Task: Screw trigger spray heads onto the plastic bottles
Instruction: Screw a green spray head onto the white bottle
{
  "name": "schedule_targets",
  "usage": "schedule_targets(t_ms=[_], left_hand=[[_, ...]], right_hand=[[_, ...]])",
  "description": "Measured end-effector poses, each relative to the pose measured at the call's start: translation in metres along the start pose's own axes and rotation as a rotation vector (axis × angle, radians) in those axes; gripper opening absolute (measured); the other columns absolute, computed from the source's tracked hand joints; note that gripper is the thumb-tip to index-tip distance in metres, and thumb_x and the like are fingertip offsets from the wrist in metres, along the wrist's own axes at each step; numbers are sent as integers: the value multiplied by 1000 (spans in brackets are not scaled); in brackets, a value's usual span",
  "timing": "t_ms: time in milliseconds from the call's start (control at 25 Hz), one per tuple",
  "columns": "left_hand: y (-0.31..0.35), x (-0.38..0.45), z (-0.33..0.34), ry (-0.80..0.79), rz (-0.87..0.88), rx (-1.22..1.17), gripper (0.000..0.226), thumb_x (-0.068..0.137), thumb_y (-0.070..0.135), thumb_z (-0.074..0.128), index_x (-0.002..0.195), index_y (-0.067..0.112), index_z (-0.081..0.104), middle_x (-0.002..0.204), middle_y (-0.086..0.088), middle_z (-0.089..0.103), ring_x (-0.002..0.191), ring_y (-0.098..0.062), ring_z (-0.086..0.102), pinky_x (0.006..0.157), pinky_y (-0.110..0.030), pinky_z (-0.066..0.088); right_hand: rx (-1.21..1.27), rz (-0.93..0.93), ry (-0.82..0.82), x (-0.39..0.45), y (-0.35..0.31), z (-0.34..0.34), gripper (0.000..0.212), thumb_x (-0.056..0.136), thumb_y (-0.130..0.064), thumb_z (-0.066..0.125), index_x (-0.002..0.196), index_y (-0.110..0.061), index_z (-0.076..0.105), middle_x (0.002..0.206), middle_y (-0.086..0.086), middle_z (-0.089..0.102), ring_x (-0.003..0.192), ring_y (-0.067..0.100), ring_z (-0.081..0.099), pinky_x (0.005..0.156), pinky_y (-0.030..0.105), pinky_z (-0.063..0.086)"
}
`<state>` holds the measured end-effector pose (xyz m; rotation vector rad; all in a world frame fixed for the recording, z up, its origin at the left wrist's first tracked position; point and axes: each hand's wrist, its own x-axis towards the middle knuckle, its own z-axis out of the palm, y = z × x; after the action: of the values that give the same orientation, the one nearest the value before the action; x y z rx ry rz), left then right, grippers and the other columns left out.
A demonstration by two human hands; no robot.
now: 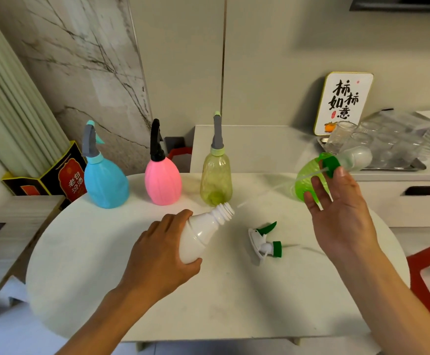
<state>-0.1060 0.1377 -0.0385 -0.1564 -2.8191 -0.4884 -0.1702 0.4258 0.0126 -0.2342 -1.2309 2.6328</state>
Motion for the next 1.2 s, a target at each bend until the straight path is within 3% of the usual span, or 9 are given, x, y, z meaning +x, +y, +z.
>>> schedule_targets(t_ms=[200,320,480,600,760,880,1040,1200], left_hand=[[6,1,1,-10,0,-18,87,58,56,76,133,30,40,113,8,60,93,-16,56,72,-29,47],[7,1,1,-21,-2,-34,88,58,60,73,133,34,36,114,11,58,93,-13,55,71,-24,42],[2,1,0,-34,-32,-69,89,60,61,74,135,33,36,117,11,57,97,-13,54,74,-26,46],[2,1,-1,-25,-29,-77,88,60,60,74,134,33,36,117,10,57,96,-13,54,75,-27,47],[7,0,-1,-16,3,-98,87,59,60,75,132,35,36,115,11,58,93,-11,53,73,-25,45],[10,1,0,-21,14,-126,89,61,59,77,136,32,38,119,11,57,94,-7,49,74,-22,43],[14,0,-3,-18,43,-164,87,62,58,77,136,33,37,121,11,57,96,-7,50,75,-22,45],[18,-2,-6,17,72,-176,84,60,60,73,132,36,37,116,13,58,91,-8,54,72,-22,45]], right_hand=[[-16,11,-29,-10,7,11,8,89,-29,65,95,-29,59,110,-8,70,101,13,64,89,34,46],[-39,29,-50,-17,17,16,28,79,-32,69,102,-26,56,116,-5,69,104,15,65,93,38,46],[6,-60,-47,-9,5,14,8,89,-28,66,90,-31,59,102,-11,73,98,13,66,88,34,48],[14,-94,-8,-3,-4,10,8,93,-26,64,87,-31,60,96,-13,75,95,11,68,86,34,48],[2,-64,-44,-9,7,11,11,85,-27,69,85,-31,58,95,-11,74,97,14,67,85,33,47],[-23,-38,-95,-19,19,18,16,79,-26,70,87,-30,56,97,-7,72,94,14,67,82,33,48],[-163,12,-129,-39,45,26,28,67,-23,77,85,-25,56,83,-1,73,79,15,65,74,32,47],[-263,84,-198,-50,59,32,65,58,-27,84,116,-29,55,91,4,79,77,14,68,77,34,48]])
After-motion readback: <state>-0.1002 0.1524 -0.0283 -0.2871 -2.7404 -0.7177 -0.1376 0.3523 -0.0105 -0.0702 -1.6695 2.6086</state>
